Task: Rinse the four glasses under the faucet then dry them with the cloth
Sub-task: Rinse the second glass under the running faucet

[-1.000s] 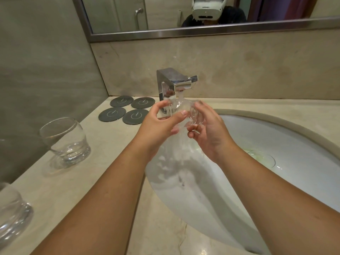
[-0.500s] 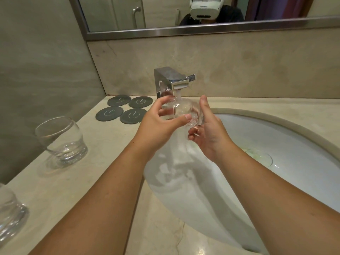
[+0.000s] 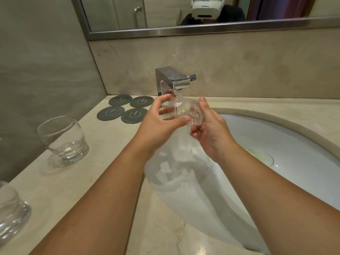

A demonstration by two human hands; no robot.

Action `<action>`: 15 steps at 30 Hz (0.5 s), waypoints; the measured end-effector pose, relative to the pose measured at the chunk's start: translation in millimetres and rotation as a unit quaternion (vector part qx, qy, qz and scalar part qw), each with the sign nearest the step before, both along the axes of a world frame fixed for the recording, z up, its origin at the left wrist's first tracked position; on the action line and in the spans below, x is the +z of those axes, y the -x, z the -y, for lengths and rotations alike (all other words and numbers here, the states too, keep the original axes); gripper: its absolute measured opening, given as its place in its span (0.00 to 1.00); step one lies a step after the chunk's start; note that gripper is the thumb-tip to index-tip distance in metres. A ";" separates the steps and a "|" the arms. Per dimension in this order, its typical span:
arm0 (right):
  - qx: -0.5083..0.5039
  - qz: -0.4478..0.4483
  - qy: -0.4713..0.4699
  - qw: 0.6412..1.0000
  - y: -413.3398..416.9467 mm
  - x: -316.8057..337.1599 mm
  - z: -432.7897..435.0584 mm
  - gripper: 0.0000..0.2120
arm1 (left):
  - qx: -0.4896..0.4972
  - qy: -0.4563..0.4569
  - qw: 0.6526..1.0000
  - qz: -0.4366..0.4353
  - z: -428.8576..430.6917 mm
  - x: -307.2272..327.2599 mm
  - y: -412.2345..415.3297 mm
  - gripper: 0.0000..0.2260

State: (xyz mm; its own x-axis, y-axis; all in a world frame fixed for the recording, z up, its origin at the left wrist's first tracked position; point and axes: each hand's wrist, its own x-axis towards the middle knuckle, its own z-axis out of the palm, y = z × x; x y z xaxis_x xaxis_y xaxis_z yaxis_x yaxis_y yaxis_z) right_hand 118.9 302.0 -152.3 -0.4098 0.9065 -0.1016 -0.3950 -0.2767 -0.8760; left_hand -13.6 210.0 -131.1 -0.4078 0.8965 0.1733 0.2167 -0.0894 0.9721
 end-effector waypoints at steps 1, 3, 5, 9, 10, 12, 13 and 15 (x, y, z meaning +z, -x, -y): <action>0.008 0.006 0.008 1.000 0.0 0.7 0.3 0.27 | 0.012 -0.003 1.000 0.001 -0.9 0.1 -0.1 0.34; 0.034 0.004 0.015 0.999 -0.1 1.6 1.3 0.28 | 0.029 -0.001 0.999 0.019 -2.6 0.1 -0.9 0.32; 0.057 -0.012 0.014 0.998 -0.6 2.5 3.0 0.26 | 0.034 0.000 0.998 0.044 -3.9 -0.7 -1.2 0.29; 0.054 -0.027 0.008 0.998 -2.0 4.7 4.8 0.10 | 0.035 -0.006 0.998 0.059 -5.6 -3.1 0.0 0.22; 0.046 -0.030 0.003 0.998 -1.3 3.9 4.3 0.11 | 0.030 -0.003 0.998 0.062 -5.8 -3.1 0.0 0.21; 0.027 -0.036 -0.003 0.999 0.3 2.3 2.6 0.17 | 0.016 0.002 0.997 0.070 -6.6 -4.5 0.5 0.24; 0.018 -0.037 -0.002 0.999 0.9 1.8 2.0 0.19 | 0.006 0.004 0.998 0.065 -6.3 -5.1 0.5 0.28; 0.010 -0.032 0.004 0.999 1.5 0.7 1.2 0.22 | -0.015 0.011 0.999 0.037 -5.6 -7.6 1.4 0.35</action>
